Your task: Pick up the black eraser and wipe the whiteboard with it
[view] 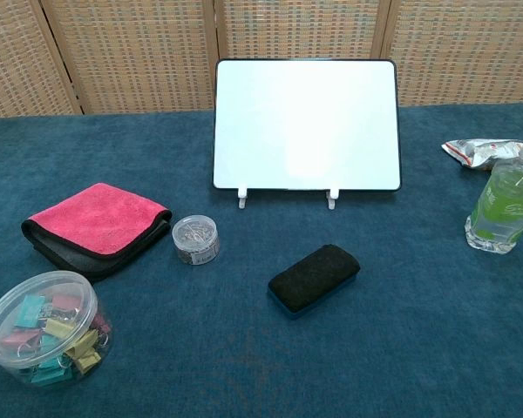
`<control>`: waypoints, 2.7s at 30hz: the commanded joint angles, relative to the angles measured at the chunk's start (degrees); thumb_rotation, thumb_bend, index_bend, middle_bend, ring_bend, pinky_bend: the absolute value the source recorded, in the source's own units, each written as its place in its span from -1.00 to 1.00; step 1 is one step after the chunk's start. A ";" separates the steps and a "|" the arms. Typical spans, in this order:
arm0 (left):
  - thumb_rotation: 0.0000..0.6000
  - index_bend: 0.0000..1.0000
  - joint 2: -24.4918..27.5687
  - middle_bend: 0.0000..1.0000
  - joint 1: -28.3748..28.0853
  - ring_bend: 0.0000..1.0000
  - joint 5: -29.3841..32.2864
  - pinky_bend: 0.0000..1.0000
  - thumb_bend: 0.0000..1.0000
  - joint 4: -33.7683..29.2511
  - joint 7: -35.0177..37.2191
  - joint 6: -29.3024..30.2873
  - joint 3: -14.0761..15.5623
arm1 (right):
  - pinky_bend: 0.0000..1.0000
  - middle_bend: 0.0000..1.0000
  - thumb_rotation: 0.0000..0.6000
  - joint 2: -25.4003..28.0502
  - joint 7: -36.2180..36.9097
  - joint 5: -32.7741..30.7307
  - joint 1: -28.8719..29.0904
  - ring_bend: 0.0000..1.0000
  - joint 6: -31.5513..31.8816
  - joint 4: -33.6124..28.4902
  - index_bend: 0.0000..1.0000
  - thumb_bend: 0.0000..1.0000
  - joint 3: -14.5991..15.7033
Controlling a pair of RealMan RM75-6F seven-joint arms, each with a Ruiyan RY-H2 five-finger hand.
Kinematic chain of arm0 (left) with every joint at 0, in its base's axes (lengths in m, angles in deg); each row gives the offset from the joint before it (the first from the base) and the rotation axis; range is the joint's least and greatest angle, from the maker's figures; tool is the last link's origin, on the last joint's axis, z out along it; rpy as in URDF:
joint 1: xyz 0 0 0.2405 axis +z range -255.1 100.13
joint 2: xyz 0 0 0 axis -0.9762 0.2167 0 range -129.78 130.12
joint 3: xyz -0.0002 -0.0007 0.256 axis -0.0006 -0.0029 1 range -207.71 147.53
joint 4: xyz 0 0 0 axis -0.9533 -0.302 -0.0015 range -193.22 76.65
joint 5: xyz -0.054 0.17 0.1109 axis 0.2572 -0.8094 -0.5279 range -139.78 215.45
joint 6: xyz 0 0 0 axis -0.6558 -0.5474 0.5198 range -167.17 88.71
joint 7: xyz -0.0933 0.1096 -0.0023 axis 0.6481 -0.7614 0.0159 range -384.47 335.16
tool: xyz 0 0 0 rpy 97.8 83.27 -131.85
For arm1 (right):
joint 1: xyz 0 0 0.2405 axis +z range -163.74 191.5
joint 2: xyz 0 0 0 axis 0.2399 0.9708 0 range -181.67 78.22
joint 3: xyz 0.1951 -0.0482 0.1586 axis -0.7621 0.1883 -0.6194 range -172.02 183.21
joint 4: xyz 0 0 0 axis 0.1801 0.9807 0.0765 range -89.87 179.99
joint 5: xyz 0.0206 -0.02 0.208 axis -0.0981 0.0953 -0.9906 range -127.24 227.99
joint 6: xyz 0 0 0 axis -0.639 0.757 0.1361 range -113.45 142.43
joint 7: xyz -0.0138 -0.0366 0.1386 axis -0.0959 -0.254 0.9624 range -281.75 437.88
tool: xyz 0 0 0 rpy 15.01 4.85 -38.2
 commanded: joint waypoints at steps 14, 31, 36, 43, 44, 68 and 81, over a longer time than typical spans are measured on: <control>1.00 -1.00 -0.12 -1.00 -0.77 -1.00 1.79 -1.00 -1.00 -0.48 -0.58 -1.67 -0.93 | -1.00 -1.00 1.00 0.52 -11.79 7.24 4.97 -1.00 -3.22 -0.68 -1.00 -1.00 -0.52; 1.00 -1.00 -2.79 -1.00 -3.88 -1.00 7.88 -1.00 -1.00 -0.08 -5.21 -7.16 -4.19 | -1.00 -1.00 1.00 2.28 -20.54 13.73 29.77 -1.00 -37.05 -8.73 -1.00 -1.00 -2.19; 1.00 -1.00 -2.95 -1.00 -4.36 -1.00 9.39 -1.00 -1.00 0.03 -5.27 -8.39 -4.73 | -1.00 -1.00 1.00 -0.96 -21.48 13.34 34.06 -1.00 -42.72 -6.21 -1.00 -1.00 -1.76; 1.00 -1.00 -2.89 -1.00 -5.27 -1.00 11.71 -1.00 -1.00 0.39 -4.92 -10.94 -5.35 | -1.00 -1.00 1.00 -8.34 -14.60 12.30 42.45 -1.00 -50.00 3.34 -1.00 -1.00 -1.36; 1.00 -1.00 -2.88 -1.00 -5.38 -1.00 11.91 -1.00 -1.00 0.42 -4.89 -11.23 -5.40 | -1.00 -1.00 1.00 -8.90 -14.24 12.03 43.08 -1.00 -50.43 4.24 -1.00 -1.00 -1.34; 1.00 -1.00 -2.75 -1.00 -6.46 -1.00 14.07 -1.00 -1.00 0.91 -4.00 -14.11 -5.73 | -0.83 -0.99 1.00 -17.65 -20.92 -0.25 52.90 -1.00 -62.61 8.49 -0.94 -1.00 -1.95; 1.00 -1.00 -2.42 -1.00 -6.50 -1.00 13.97 -1.00 -1.00 0.88 -3.12 -14.44 -5.50 | 0.02 0.09 1.00 -21.91 -21.75 -1.12 53.79 -0.08 -58.45 11.33 0.09 -0.42 -0.87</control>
